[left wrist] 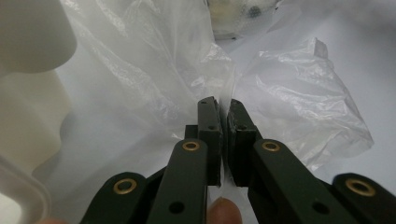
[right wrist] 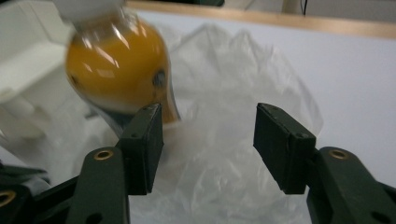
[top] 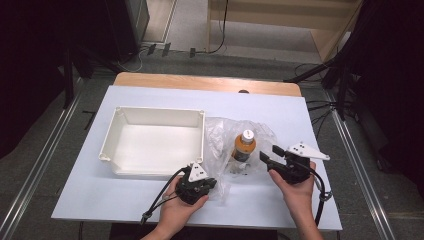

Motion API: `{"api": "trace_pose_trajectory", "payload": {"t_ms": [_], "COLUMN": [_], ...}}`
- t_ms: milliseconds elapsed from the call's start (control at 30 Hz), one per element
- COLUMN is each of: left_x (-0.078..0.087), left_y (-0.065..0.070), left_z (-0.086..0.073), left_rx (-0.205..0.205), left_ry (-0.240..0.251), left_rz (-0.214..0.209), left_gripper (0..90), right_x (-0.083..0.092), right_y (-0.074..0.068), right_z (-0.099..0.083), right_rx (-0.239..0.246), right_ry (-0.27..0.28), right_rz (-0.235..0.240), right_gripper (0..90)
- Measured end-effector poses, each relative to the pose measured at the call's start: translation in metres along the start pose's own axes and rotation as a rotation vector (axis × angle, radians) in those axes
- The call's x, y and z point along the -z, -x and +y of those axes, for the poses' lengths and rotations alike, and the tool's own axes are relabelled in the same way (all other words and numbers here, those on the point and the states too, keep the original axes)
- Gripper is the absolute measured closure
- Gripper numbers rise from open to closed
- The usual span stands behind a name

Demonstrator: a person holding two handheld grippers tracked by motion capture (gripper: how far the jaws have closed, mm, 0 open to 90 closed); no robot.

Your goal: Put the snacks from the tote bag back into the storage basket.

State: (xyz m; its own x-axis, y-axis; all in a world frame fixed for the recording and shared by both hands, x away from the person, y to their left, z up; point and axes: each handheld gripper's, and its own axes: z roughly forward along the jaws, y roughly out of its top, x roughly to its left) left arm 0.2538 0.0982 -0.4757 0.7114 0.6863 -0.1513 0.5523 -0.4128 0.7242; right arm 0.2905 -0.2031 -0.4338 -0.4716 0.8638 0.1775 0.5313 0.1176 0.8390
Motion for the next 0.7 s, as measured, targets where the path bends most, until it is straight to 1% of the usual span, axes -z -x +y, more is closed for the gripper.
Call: {"api": "trace_pose_trajectory", "payload": {"t_ms": [33, 67, 100, 167, 200, 233, 267, 300, 333, 367, 400, 433, 467, 500, 600, 633, 667, 700], "left_x": [0.000, 0.001, 0.001, 0.001, 0.001, 0.000, 0.001, 0.001, 0.003, 0.004, 0.004, 0.005, 0.006, 0.007, 0.004, 0.002, 0.000, -0.007], "left_y": [0.000, -0.001, -0.001, -0.001, 0.000, 0.002, 0.004, 0.004, 0.006, 0.006, 0.006, 0.008, 0.010, 0.013, 0.017, 0.019, 0.020, 0.023], "left_z": [0.000, 0.000, 0.000, 0.000, 0.000, 0.000, 0.001, 0.001, 0.002, 0.003, 0.003, 0.004, 0.005, 0.007, 0.012, 0.013, 0.015, 0.019], "left_rx": [0.000, 0.001, 0.004, 0.003, -0.001, -0.019, -0.029, -0.029, -0.034, -0.039, -0.039, -0.045, -0.059, -0.070, -0.063, -0.067, -0.069, -0.074], "left_ry": [-0.001, 0.001, 0.002, 0.003, 0.004, 0.012, 0.021, 0.021, 0.038, 0.051, 0.051, 0.065, 0.077, 0.089, 0.133, 0.141, 0.146, 0.138], "left_rz": [-0.002, -0.003, -0.005, -0.006, 0.001, 0.008, 0.014, 0.014, 0.029, 0.017, 0.017, 0.016, 0.024, 0.032, 0.029, 0.038, 0.044, 0.072], "left_gripper": [86.3, 85.9, 85.6, 84.3, 78.0, 74.3, 70.3, 65.3, 61.2, 59.7, 57.2, 54.6, 54.6, 52.1, 41.4, 37.9, 37.9, 35.9], "right_x": [0.000, -0.004, -0.009, -0.015, -0.023, -0.026, -0.029, -0.032, -0.034, -0.036, -0.036, -0.038, -0.038, -0.038, -0.038, -0.037, -0.037, -0.035], "right_y": [0.000, 0.001, 0.001, 0.000, -0.003, -0.005, -0.006, -0.007, -0.007, -0.007, -0.007, -0.007, -0.007, -0.007, -0.008, -0.009, -0.009, -0.010], "right_z": [0.000, -0.003, -0.007, -0.013, -0.021, -0.023, -0.025, -0.028, -0.029, -0.031, -0.031, -0.032, -0.032, -0.031, -0.032, -0.033, -0.033, -0.033], "right_rx": [0.000, -0.001, -0.001, 0.002, 0.015, 0.025, 0.035, 0.044, 0.050, 0.061, 0.061, 0.060, 0.060, 0.059, 0.069, 0.074, 0.074, 0.096], "right_ry": [0.000, -0.022, -0.053, -0.090, -0.138, -0.162, -0.178, -0.202, -0.214, -0.224, -0.224, -0.243, -0.243, -0.248, -0.249, -0.248, -0.248, -0.238], "right_rz": [0.000, 0.013, 0.021, 0.034, 0.052, 0.047, 0.048, 0.045, 0.039, 0.028, 0.028, 0.023, 0.023, 0.021, 0.016, 0.022, 0.022, 0.052], "right_gripper": [47.7, 51.0, 56.1, 64.0, 71.9, 76.2, 79.8, 83.0, 85.8, 88.0, 88.0, 89.5, 89.5, 89.9, 89.8, 88.5, 88.5, 84.0]}}
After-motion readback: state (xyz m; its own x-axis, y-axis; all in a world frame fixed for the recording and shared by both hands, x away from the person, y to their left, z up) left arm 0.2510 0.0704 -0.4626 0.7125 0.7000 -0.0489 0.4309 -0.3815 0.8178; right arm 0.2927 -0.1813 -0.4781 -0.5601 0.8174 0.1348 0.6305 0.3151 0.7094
